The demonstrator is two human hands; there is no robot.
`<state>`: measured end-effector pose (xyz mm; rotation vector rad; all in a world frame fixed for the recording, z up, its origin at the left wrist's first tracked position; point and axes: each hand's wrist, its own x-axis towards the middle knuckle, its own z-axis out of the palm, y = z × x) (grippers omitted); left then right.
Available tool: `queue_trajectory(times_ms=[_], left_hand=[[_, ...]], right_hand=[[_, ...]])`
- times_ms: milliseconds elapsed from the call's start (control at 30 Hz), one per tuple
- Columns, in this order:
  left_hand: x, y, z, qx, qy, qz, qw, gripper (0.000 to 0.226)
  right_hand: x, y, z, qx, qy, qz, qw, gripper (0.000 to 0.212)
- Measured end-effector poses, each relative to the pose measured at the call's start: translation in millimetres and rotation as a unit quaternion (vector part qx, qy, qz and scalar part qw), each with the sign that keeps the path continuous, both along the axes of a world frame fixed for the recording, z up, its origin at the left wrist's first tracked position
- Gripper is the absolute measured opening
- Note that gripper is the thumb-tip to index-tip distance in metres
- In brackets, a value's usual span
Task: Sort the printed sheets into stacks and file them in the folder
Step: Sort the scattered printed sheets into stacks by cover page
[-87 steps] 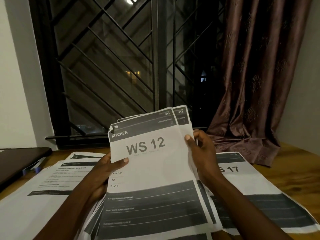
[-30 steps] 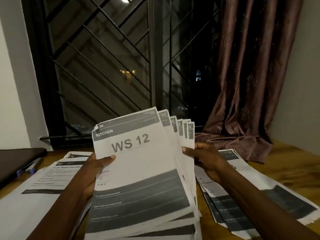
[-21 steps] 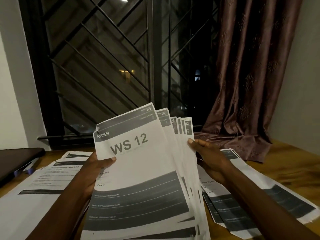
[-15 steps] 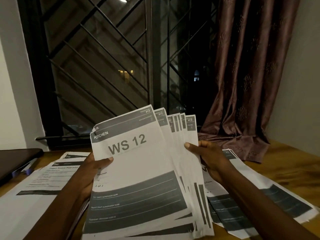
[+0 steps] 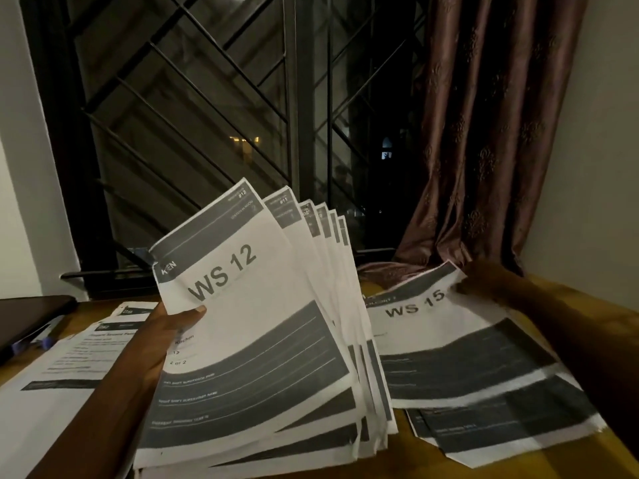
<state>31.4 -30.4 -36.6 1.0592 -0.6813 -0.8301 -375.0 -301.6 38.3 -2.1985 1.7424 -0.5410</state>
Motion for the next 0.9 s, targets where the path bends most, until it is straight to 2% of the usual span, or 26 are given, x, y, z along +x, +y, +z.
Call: queue_trajectory(times_ms=[67,100,167,400,467,500,533,567,600,633,667,733,767,900], left_hand=[[6,-3,-6,0.003,-0.001,-0.034,0.999,0.048],[-4,5,1,0.025,-0.021,0.003,0.999,0.051],[-24,9,11,0.02,-0.023,0.009,0.999,0.051],[-29,6,16,0.022,-0.015,0.031,0.999,0.07],[-27,5,17,0.023,-0.015,0.02,0.999,0.07],[-25,5,16,0.032,-0.029,0.028,0.999,0.072],[-23,4,15,0.035,-0.032,0.023,0.999,0.073],[-22,3,14,0.038,-0.028,0.028,0.998,0.071],[-22,3,14,0.035,-0.018,0.026,0.999,0.07],[-20,2,11,0.036,-0.021,0.027,0.999,0.071],[-19,1,11,0.039,-0.022,0.016,0.999,0.073],[-19,2,9,0.03,-0.021,0.005,0.999,0.069],[-20,1,8,0.023,-0.023,0.011,0.999,0.063],[-27,-2,7,-0.017,-0.025,0.018,0.999,0.022]], right_hand=[[-8,-3,-12,-0.01,0.087,0.004,0.996,0.057],[-9,-5,-21,-0.016,0.127,0.007,0.992,0.058],[-9,-7,-33,-0.003,0.177,0.007,0.984,0.059],[-19,-20,-43,0.011,0.205,0.003,0.979,0.065],[-20,-24,-47,-0.045,0.225,-0.007,0.973,0.065],[-17,-19,-45,-0.098,0.199,-0.014,0.975,0.06],[-11,-8,-42,-0.147,0.13,0.006,0.98,0.053],[0,9,-36,-0.139,0.029,0.048,0.989,0.051],[15,34,-27,-0.065,-0.094,0.114,0.987,0.06],[30,58,-21,0.049,-0.203,0.191,0.959,0.074],[42,78,-17,0.14,-0.278,0.251,0.917,0.078],[62,104,-19,0.238,-0.335,0.316,0.855,0.054],[70,108,-25,0.249,-0.346,0.322,0.845,0.043],[89,114,-38,0.212,-0.397,0.263,0.854,0.026]])
